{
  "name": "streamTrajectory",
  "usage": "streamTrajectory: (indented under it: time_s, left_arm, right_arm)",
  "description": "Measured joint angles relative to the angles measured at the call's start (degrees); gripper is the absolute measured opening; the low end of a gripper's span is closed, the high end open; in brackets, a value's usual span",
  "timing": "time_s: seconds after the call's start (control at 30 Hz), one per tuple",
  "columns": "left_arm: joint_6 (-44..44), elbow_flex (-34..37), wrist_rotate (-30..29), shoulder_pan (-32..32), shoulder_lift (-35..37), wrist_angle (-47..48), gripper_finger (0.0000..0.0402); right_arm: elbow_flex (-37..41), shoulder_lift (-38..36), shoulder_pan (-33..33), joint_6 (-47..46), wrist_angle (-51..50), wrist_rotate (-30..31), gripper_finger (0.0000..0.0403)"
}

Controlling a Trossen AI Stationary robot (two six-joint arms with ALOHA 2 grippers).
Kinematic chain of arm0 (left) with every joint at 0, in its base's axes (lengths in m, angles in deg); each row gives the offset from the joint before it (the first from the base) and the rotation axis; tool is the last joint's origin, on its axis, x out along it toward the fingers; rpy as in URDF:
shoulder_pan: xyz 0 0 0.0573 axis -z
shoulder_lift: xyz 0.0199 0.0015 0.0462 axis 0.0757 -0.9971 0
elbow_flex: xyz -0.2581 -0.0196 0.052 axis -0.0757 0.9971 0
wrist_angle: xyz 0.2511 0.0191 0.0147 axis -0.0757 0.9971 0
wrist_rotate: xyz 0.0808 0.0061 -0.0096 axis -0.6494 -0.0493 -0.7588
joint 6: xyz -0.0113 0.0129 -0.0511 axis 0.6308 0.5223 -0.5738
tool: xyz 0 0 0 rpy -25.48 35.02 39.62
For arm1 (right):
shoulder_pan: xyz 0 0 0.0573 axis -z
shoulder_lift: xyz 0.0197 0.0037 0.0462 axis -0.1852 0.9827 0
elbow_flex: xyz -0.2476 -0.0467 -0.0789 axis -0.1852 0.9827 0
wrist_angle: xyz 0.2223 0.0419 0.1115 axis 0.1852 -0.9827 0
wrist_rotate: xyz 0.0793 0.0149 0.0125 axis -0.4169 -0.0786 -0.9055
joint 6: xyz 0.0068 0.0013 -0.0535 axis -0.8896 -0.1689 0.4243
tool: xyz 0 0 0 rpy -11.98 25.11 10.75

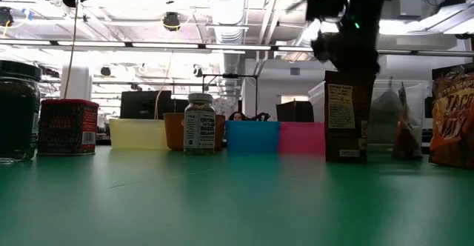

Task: Sort spices by type
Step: Put the right red seasoning can into the blue bin

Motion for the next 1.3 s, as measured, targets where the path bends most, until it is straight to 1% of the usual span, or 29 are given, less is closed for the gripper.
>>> streamTrajectory:
  time_s: [0.27, 0.37, 0.47, 0.63, 0.73, 0.83, 1.0, 1.13, 1.3]
  left_arm:
    - [-0.8, 0.0, 0.0, 0.0, 0.0, 0.0, 0.0194]
    - [-0.8, 0.0, 0.0, 0.0, 0.0, 0.0, 0.0194]
    - [-0.3, 0.0, 0.0, 0.0, 0.0, 0.2, 0.0194]
    - [0.0, 0.0, 0.0, 0.0, 0.0, 1.0, 0.0194]
    - [-0.7, 0.0, 0.0, 0.0, 0.0, 1.6, 0.0194]
    - [-0.9, 0.0, 0.0, 0.0, 0.0, 1.8, 0.0194]
    - [-0.8, 0.0, 0.0, 0.0, 0.0, 2.0, 0.0194]
    - [-0.9, 0.0, 0.0, 0.0, 0.0, 3.6, 0.0194]
    - [-1.4, 0.0, 0.0, 0.0, 0.0, 4.5, 0.0194]
  right_arm:
    - [-10.9, 0.1, 1.2, 5.8, 0.1, 2.8, 0.024]
    - [-16.2, 2.8, 1.8, 8.8, -1.3, 4.7, 0.024]
    - [-22.6, 8.1, 2.2, 13.4, -3.7, 5.4, 0.024]
    - [-34.4, 19.2, 3.7, 23.2, -7.7, 7.5, 0.024]
    - [-40.6, 24.0, 5.0, 29.9, -7.4, 7.8, 0.0245]
    - [-45.0, 28.0, 6.0, 37.4, -5.9, 7.9, 0.0246]
    - [-48.1, 33.8, 7.5, 47.4, -2.4, 7.5, 0.0248]
    - [-48.3, 36.9, 9.6, 50.7, -0.5, 7.1, 0.0248]
    - [-48.3, 40.0, 12.4, 50.7, -0.9, 1.0, 0.0249]
